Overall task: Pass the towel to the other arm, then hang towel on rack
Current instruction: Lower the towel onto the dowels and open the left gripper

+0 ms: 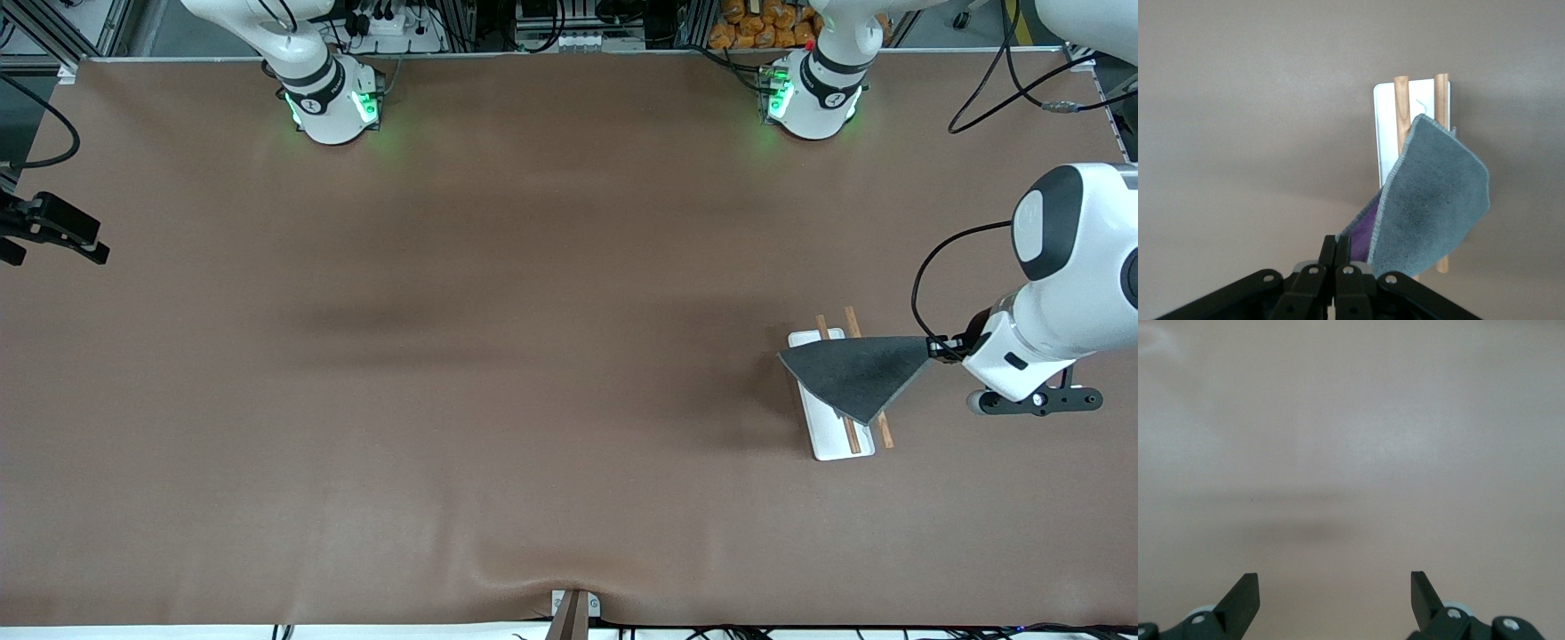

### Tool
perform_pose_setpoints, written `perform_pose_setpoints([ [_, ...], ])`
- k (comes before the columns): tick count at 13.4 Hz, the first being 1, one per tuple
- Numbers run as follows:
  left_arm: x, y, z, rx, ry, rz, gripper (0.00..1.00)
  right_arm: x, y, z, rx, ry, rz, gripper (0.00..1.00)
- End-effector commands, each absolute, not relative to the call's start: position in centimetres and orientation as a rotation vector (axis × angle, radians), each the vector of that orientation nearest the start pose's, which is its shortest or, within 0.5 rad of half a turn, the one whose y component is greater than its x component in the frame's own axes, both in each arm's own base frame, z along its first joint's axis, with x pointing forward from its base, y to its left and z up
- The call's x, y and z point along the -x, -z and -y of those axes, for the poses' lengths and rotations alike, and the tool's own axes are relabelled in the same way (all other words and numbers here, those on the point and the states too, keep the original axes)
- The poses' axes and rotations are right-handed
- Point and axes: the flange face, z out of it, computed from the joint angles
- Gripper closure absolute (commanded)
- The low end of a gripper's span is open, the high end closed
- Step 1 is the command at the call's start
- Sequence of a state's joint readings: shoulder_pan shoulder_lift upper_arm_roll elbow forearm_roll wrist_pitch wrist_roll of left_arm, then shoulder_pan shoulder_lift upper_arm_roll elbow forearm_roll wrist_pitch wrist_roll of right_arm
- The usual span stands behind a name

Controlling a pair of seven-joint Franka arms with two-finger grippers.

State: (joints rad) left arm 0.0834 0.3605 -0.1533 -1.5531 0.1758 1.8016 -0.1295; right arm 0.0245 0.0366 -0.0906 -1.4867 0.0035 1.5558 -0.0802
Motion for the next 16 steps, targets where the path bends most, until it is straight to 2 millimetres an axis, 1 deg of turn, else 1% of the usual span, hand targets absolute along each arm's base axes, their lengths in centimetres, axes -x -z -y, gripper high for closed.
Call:
perform_pose_setpoints([
  [1, -65.6, -42.8, 0.3, 3.002, -0.151, 0.016, 1.00, -55.6, -64.8, 3.6, 3.141, 0.010, 0.046, 0.00],
  [3, -65.7, -42.2, -1.2, 3.003, -0.156, 0.043, 1.00, -55.6, -65.2, 3.6, 3.142, 0.019, 0.039, 0.00],
  [4, -65.8, -41.8, -1.3, 3.006, -0.163, 0.045, 1.00, -55.7, -65.6, 3.6, 3.141, 0.036, 0.030, 0.00],
  [5, -65.8, -41.8, -1.4, 3.006, -0.163, 0.048, 1.00, -55.6, -65.7, 3.7, 3.144, 0.039, 0.032, 0.00],
  [7, -65.8, -41.6, -2.2, 3.007, -0.167, 0.066, 1.00, -55.7, -65.9, 3.2, 3.152, 0.043, 0.045, 0.00],
  [8, -65.9, -41.1, -2.3, 3.008, -0.178, 0.068, 1.00, -55.6, -65.9, 3.3, 3.152, 0.043, 0.041, 0.00],
  [10, -65.9, -40.6, -3.7, 3.013, -0.190, 0.101, 1.00, -55.6, -65.9, 3.3, 3.152, 0.038, 0.040, 0.00],
  [11, -66.0, -40.0, -4.0, 3.020, -0.198, 0.110, 1.00, -55.6, -65.9, 3.4, 3.153, 0.040, 0.038, 0.00],
  [16, -66.3, -38.4, -5.4, 3.027, -0.215, 0.133, 1.00, -55.6, -66.0, 3.4, 3.160, 0.044, 0.042, 0.00],
])
